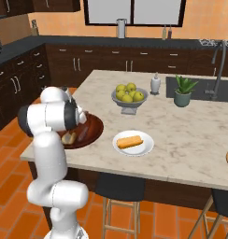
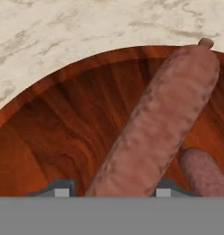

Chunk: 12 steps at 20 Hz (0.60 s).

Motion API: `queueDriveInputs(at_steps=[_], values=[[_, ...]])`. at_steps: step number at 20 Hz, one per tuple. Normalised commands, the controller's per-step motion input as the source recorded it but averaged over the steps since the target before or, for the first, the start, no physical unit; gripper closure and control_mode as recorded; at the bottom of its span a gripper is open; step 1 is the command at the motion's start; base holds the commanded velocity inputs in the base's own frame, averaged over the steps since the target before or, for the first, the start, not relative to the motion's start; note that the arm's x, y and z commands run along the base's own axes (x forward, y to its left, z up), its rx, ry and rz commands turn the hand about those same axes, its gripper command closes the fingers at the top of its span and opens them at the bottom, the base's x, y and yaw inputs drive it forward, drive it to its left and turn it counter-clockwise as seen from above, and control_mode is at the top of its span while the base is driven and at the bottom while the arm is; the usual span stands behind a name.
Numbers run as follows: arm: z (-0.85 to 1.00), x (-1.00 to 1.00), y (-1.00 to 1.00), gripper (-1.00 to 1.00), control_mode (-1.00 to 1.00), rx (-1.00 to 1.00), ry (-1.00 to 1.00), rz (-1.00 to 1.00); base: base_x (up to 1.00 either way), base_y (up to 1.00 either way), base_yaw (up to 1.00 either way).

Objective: Place one bun and one sausage from the bowl on each plate.

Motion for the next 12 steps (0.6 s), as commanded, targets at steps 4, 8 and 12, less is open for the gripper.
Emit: queueDriveInputs(at_steps=[4,8,12], values=[[1.00,-0.36,-0.26,1.00,-1.00,0.05,-0.06,-0.06,0.00,0.00,0.00],[0.89,-0.28,-0.87,1.00,-1.00,0.00,0.04,-0.13,0.00,0.00,0.00],[0.20,-0.18,-1.00,1.00,-1.00,0.00,0.09,-0.16,0.00,0.00,0.00]])
